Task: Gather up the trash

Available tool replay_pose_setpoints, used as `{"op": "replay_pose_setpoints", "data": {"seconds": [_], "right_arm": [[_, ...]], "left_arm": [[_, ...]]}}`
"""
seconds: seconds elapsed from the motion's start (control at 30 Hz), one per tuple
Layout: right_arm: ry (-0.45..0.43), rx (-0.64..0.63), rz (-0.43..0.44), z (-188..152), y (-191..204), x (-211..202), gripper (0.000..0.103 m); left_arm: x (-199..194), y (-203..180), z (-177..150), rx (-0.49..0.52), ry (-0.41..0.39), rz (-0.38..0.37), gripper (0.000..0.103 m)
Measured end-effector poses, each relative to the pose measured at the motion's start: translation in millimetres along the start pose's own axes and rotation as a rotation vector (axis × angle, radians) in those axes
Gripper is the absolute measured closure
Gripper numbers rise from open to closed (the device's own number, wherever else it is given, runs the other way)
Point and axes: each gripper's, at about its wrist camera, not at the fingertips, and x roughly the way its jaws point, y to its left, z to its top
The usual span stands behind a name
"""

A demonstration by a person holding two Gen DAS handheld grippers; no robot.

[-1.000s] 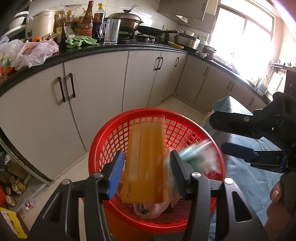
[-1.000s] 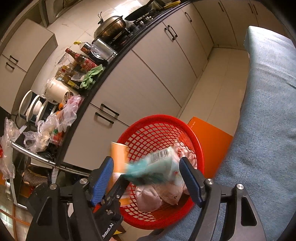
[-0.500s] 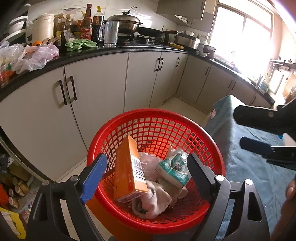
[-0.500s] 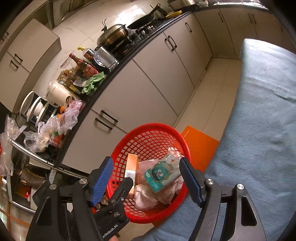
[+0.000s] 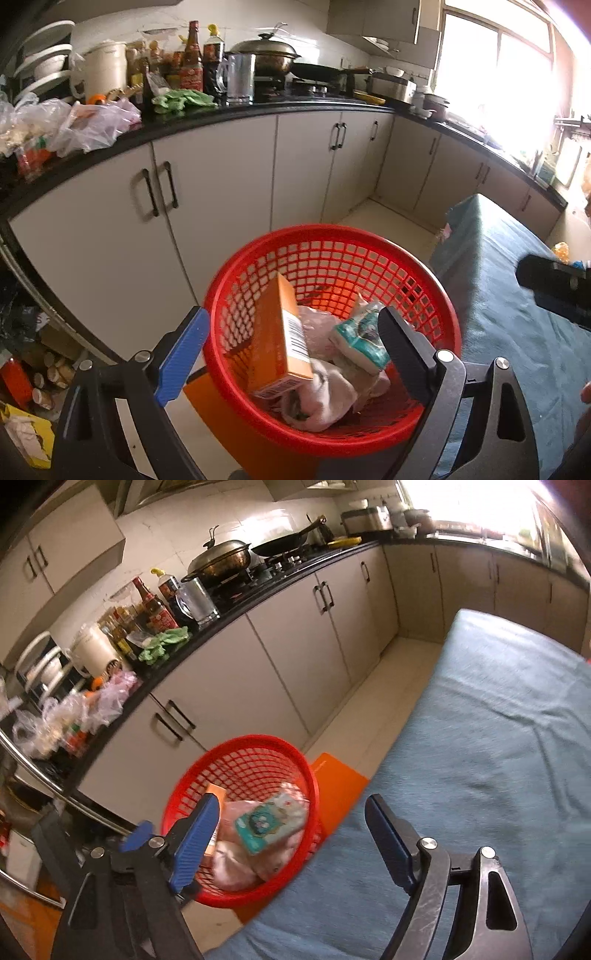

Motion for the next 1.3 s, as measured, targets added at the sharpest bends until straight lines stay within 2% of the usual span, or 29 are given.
{"op": "replay_pose_setpoints", "data": {"seconds": [0.3,0.5,0.7,0.9,1.3], "right_arm": [[-0.048,-0.121,-0.123,-28.8,-2.1,-26.8,0.016],[-0.101,-0.190,-0.191,-55.3,-4.5,-51.1,0.016],[-0.159,-0.254,-0.260,-85.4,-11.6,-75.5,0.015],[-0.194,-0.299,-0.308,-107.8,-16.3,-92.4,0.013],[-0.310,-0.306,-0.350,-135.2,-32.8,-121.3,0.009]], "left_arm": [[-22.7,-2.0,-5.6,0.035,-0.072,0.088,0.004],[-42.2,-6.8,-11.0,0.070,-0.112,0.163,0.004],[-60.2,-8.3,-22.2,0.088,-0.156,0.150,0.004],[-79.7,-21.6,-40.2,0.111,-0.179,0.247,0.004],[-97.2,-40.5,-72.0,0.154,-0.183,0.213,0.004]]}}
